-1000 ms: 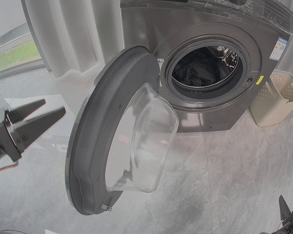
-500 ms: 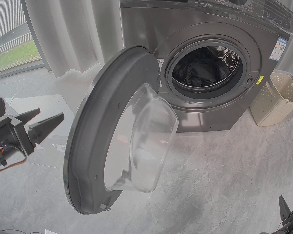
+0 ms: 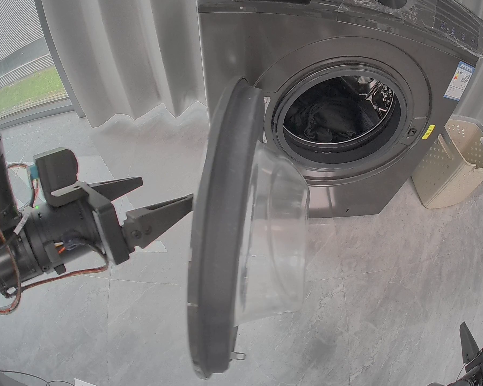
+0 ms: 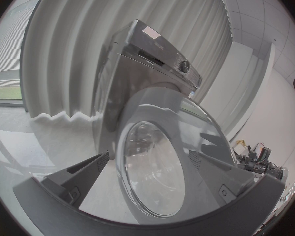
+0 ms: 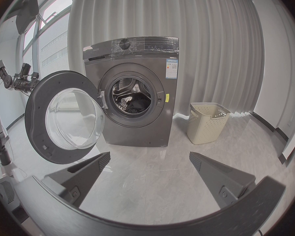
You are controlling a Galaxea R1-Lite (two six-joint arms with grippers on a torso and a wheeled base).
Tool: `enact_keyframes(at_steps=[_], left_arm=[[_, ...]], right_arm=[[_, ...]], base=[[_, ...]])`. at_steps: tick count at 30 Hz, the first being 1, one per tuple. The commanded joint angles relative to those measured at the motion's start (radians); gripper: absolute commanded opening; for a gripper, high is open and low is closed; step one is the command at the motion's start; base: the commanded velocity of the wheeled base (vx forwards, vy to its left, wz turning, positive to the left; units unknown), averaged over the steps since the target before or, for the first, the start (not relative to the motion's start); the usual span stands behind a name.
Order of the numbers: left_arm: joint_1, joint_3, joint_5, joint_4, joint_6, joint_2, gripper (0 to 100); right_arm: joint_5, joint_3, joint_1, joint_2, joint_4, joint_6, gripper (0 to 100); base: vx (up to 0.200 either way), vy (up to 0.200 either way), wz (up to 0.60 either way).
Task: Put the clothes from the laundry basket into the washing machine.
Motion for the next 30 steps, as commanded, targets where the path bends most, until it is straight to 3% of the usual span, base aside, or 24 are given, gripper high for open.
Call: enact_keyframes(at_steps=[1,11,23,25,30], left_arm=[[-0.078,-0.088,0.002,-0.017,-0.006,0.141,100],[-0.12,-0.294,0.007,-0.128,-0.008,0.382,100],[-0.137,-0.527,0.005,-0.134,-0.028,0.548,100],[-0.137,-0.568,0.005,-0.134,-0.037,0.577,100],[-0.137,-0.715,0.016,-0.145,-0.091,0.681,100]], right_arm=[[0.001,0.018,0.0,-0.005,0.0,-0.001,100],[0.001,0.018,0.0,-0.005,0.0,-0.001,100],[0.001,0.018,0.0,-0.005,0.0,-0.001,100],[0.001,0.018,0.0,-0.005,0.0,-0.001,100],[0.001,0.018,0.0,-0.005,0.0,-0.001,100]], base=[[0.0,0.0,0.0],[0.0,0.0,0.0],[0.0,0.0,0.0],[0.0,0.0,0.0],[0.0,0.0,0.0]])
